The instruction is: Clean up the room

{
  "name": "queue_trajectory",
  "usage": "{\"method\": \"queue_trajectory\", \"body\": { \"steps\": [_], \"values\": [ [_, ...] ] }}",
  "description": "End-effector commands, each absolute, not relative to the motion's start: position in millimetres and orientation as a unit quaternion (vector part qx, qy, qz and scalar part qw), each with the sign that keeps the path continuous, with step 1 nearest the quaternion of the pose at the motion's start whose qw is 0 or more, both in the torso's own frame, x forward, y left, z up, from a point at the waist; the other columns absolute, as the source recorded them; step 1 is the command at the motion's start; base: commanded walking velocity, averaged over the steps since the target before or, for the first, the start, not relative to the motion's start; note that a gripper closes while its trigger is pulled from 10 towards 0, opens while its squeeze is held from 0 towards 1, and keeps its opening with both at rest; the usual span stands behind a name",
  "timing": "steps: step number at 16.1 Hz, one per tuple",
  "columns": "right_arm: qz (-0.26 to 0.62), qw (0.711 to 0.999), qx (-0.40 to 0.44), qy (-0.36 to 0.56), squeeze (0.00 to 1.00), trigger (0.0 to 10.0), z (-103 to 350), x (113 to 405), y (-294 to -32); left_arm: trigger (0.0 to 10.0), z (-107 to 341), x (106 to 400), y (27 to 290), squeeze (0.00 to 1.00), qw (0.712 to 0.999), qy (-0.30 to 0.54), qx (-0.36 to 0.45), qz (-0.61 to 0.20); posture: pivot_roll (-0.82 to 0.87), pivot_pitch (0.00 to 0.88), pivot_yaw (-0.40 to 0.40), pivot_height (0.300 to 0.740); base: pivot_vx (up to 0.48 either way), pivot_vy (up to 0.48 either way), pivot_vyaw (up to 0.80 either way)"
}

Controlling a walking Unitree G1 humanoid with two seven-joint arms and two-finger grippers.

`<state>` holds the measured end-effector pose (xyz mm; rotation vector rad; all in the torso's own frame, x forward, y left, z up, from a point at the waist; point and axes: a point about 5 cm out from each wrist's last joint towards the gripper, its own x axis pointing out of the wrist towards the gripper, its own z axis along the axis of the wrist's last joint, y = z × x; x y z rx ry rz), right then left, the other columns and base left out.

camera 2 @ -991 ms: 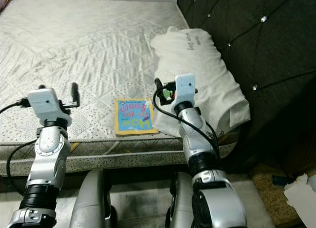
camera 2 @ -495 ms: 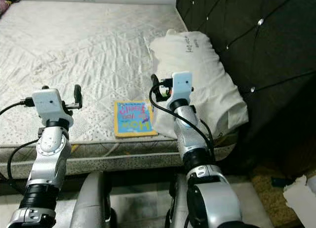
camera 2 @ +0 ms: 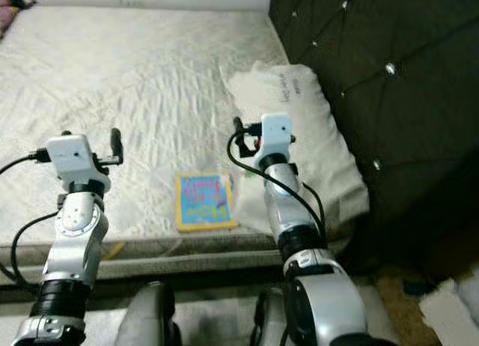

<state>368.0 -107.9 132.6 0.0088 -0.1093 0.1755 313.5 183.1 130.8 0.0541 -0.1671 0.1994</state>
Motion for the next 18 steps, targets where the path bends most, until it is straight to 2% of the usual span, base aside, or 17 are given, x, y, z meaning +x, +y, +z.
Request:
{"method": "queue_trajectory", "body": {
  "steps": [1,6,9,16,18],
  "values": [
    [0.084,0.994,0.020,-0.060,0.00,10.0,132.1,367.0,-110.4,10.0,127.7,316.2,177.5,0.00,0.994,-0.071,0.027,0.083,0.06,0.000,0.009,0.690,0.000,0.000,0.00],
    [0.074,0.995,0.009,-0.066,0.00,10.0,132.2,366.5,-114.9,10.0,128.4,322.3,171.8,0.00,0.994,-0.072,0.021,0.078,0.06,0.000,-0.015,0.740,0.000,0.000,0.00],
    [0.078,0.995,0.004,-0.063,0.00,10.0,130.9,366.7,-113.9,10.0,120.4,319.4,175.6,0.00,0.993,-0.058,0.025,0.098,0.07,0.000,-0.026,0.740,0.000,0.000,0.00],
    [0.080,0.995,0.002,-0.063,0.00,10.0,131.7,367.6,-112.6,10.0,119.1,325.3,172.0,0.00,0.995,-0.055,-0.004,0.080,0.05,0.000,-0.013,0.740,0.000,0.000,0.00],
    [0.078,0.995,0.001,-0.059,0.00,10.0,131.1,368.2,-112.3,10.0,121.1,328.5,168.8,0.00,0.996,-0.059,-0.012,0.072,0.05,0.000,-0.014,0.740,0.000,0.392,0.00]
  ]
}}
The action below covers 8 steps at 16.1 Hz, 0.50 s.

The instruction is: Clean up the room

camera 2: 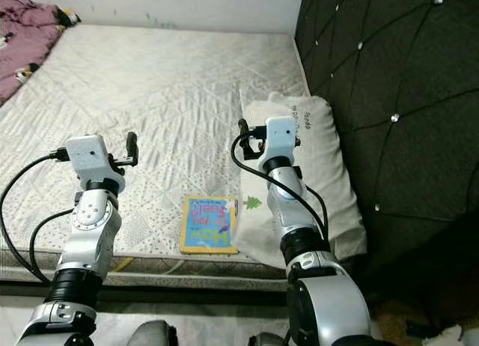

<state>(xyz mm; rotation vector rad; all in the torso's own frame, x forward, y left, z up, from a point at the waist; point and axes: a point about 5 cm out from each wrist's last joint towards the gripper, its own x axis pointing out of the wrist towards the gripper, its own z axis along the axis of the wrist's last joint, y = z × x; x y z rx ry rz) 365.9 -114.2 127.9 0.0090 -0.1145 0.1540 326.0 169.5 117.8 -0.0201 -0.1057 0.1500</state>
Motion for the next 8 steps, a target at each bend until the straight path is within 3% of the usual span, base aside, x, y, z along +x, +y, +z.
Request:
{"method": "queue_trajectory", "body": {
  "steps": [1,5,8],
  "values": [
    [0.079,0.995,0.002,-0.054,0.00,10.0,130.3,368.9,-112.2,10.0,121.0,329.7,168.6,0.00,0.996,-0.058,-0.020,0.072,0.05,0.000,-0.019,0.740,0.000,0.480,-0.80],
    [0.087,0.995,-0.001,-0.056,0.00,10.0,131.8,369.7,-111.2,10.0,120.7,332.1,168.6,0.00,0.995,-0.056,-0.036,0.077,0.05,0.000,-0.027,0.740,0.000,0.480,-0.77],
    [0.089,0.995,-0.002,-0.055,0.00,10.0,131.6,370.2,-111.4,10.0,119.4,332.2,169.2,0.00,0.995,-0.055,-0.040,0.078,0.05,0.000,-0.027,0.740,0.000,0.480,0.00]
  ]
}}
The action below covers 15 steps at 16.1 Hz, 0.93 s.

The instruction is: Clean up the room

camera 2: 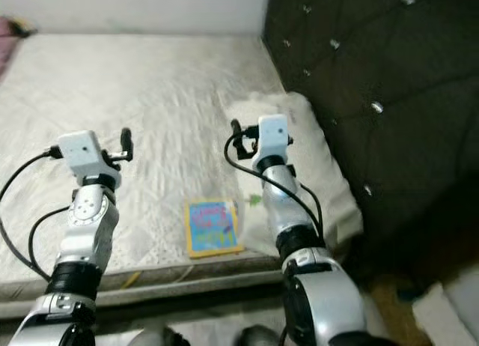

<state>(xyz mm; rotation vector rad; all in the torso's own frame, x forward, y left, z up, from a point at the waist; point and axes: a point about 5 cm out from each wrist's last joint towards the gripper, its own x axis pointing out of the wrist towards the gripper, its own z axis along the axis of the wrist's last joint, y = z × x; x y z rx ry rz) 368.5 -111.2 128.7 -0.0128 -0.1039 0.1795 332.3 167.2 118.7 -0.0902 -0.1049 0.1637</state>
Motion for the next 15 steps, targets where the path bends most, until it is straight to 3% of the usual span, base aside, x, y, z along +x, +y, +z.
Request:
{"method": "queue_trajectory", "body": {
  "steps": [1,14,15],
  "values": [
    [0.089,0.995,-0.002,-0.055,0.00,10.0,131.6,370.2,-111.6,10.0,119.3,332.3,169.1,0.00,0.995,-0.055,-0.041,0.078,0.05,0.000,-0.027,0.740,0.000,0.480,0.00],
    [0.106,0.992,-0.018,-0.061,0.00,10.0,132.1,369.4,-108.8,10.0,117.3,333.2,166.6,0.00,0.994,-0.054,-0.048,0.077,0.04,0.000,-0.032,0.740,0.000,0.480,0.00],
    [0.109,0.992,-0.025,-0.065,0.00,10.0,132.9,369.3,-107.6,10.0,117.2,333.2,166.5,0.00,0.994,-0.054,-0.048,0.077,0.04,0.000,-0.032,0.740,0.000,0.480,0.80]
  ]
}}
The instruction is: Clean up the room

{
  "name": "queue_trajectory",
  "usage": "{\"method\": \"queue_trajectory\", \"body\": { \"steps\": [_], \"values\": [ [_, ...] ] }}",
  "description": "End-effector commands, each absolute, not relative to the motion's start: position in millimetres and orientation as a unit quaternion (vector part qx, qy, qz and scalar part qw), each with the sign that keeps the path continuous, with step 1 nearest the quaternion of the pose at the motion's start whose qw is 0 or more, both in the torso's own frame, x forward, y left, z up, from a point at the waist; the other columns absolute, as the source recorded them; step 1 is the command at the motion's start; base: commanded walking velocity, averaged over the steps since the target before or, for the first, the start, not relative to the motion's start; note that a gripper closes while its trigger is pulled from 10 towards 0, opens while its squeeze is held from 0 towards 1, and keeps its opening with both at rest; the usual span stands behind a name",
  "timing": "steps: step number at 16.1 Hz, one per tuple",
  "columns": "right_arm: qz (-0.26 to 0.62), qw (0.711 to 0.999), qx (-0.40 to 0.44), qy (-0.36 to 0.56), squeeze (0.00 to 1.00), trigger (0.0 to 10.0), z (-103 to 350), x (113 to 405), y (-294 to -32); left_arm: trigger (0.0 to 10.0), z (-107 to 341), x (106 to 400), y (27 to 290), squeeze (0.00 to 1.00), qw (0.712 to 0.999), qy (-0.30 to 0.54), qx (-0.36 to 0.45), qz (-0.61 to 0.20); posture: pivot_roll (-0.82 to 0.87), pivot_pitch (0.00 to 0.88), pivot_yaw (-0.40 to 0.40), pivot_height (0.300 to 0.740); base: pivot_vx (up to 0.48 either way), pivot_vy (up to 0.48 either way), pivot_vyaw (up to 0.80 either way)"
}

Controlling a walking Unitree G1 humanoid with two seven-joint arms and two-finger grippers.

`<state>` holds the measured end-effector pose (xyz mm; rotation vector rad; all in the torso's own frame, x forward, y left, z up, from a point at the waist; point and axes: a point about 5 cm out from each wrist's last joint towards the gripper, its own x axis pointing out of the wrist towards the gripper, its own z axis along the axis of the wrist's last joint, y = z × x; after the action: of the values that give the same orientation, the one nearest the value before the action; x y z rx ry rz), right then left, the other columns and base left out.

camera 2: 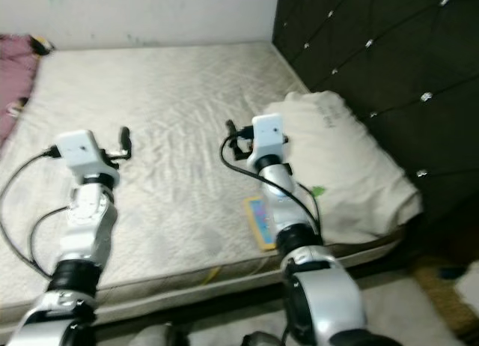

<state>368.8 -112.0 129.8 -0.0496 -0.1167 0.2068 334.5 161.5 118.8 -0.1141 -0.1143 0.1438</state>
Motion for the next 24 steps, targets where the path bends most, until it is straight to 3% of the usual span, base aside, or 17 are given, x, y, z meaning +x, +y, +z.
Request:
{"method": "queue_trajectory", "body": {
  "steps": [1,3,13,17,24],
  "values": [
    [0.110,0.991,-0.026,-0.065,0.00,10.0,132.8,369.2,-107.0,10.0,117.1,333.3,166.5,0.00,0.994,-0.054,-0.048,0.077,0.04,0.000,-0.032,0.740,0.000,0.480,0.80],
    [0.106,0.992,-0.019,-0.063,0.00,10.0,133.0,369.8,-107.9,10.0,117.7,333.7,167.1,0.00,0.994,-0.054,-0.049,0.078,0.04,0.000,-0.032,0.740,0.000,0.480,0.75],
    [0.101,0.993,-0.014,-0.060,0.00,10.0,133.3,370.9,-108.2,10.0,117.5,334.8,168.6,0.00,0.994,-0.051,-0.054,0.083,0.04,0.000,-0.028,0.740,0.000,0.480,0.00],
    [0.103,0.993,-0.012,-0.057,0.00,10.0,132.9,371.3,-108.8,10.0,117.0,334.9,168.0,0.00,0.994,-0.050,-0.057,0.085,0.04,0.000,-0.031,0.740,0.000,0.480,-0.70],
    [0.103,0.993,-0.014,-0.056,0.00,10.0,132.7,371.4,-109.0,10.0,116.6,334.8,167.8,0.00,0.993,-0.049,-0.059,0.085,0.04,0.000,-0.031,0.740,0.000,0.480,0.00]
  ]
}}
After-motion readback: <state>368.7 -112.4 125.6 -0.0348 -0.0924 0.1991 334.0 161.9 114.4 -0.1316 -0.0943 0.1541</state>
